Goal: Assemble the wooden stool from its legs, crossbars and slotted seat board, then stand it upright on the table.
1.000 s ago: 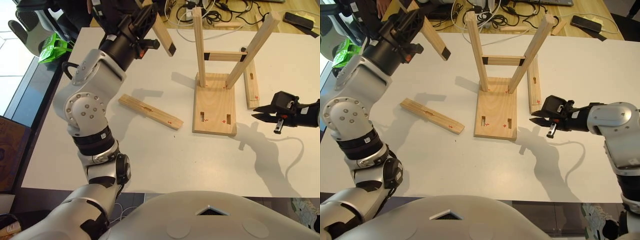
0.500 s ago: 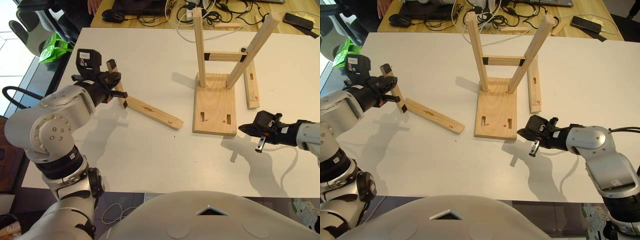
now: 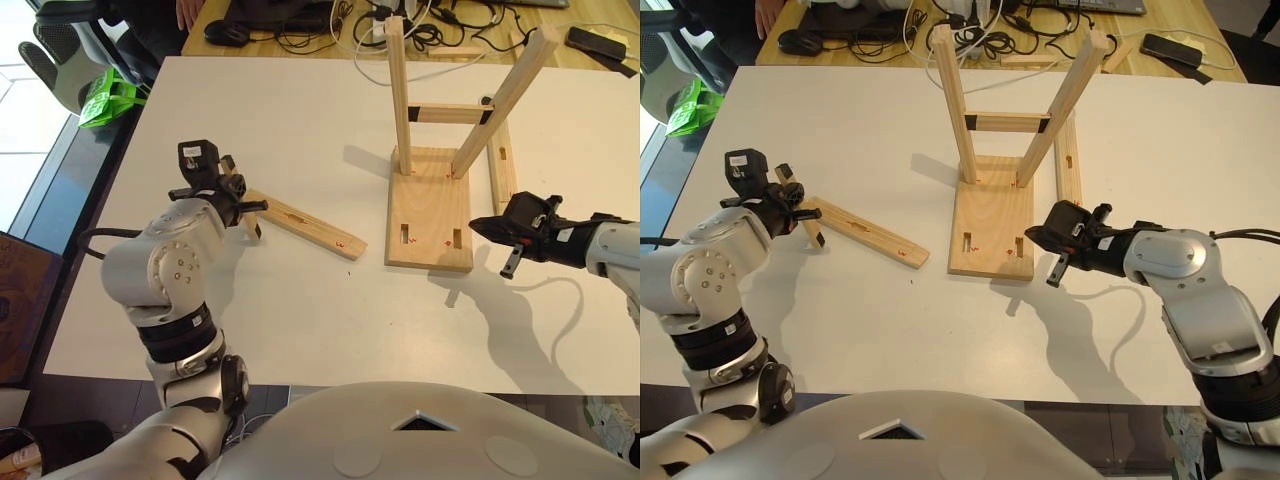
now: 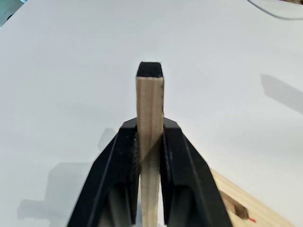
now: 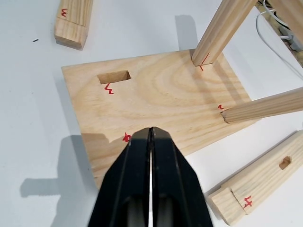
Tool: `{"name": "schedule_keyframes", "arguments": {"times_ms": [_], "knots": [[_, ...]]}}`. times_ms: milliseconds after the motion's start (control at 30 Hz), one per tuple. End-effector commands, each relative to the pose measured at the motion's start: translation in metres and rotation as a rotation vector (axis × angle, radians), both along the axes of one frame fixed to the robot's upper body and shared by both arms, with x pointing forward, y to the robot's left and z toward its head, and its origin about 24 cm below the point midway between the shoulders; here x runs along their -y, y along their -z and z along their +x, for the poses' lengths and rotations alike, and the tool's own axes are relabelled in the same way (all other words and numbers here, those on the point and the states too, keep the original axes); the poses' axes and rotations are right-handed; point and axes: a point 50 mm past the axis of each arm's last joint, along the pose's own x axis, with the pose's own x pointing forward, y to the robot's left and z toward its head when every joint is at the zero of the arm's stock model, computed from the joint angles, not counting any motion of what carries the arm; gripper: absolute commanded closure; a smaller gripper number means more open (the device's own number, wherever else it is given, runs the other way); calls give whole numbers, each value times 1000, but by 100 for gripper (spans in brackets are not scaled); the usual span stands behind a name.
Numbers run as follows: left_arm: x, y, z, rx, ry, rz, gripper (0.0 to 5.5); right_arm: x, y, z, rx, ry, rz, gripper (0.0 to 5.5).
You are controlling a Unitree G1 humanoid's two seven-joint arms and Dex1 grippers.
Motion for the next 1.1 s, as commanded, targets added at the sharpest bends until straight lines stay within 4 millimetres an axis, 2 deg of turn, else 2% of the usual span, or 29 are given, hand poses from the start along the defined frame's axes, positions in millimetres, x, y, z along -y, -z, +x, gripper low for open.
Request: {"name": "schedule_keyframes", "arguments": {"times_ms": [33,167,300,400,533,633,767,933,1100], "knots": [[0,11,15,17,-89,-65,510,-6,-2,0,5,-22,21,550],[10,16,23,47,-121,-150,510,-7,-2,3,7,-30,22,550],[32,18,32,98,-117,-255,510,-10,1,5,13,-38,27,550],[40,7,39,171,-85,-290,510,-12,1,5,14,-44,35,550],[37,-13,40,271,-8,-260,510,-10,2,5,16,-39,29,550],[26,-34,30,397,157,-190,510,-10,2,6,28,-30,37,550],[13,-42,18,449,384,-102,510,-12,4,5,35,-22,45,550],[17,-39,11,442,803,-70,510,-14,4,6,46,-15,60,550],[18,-32,13,423,1025,-72,510,-17,4,6,48,-19,78,550]]}}
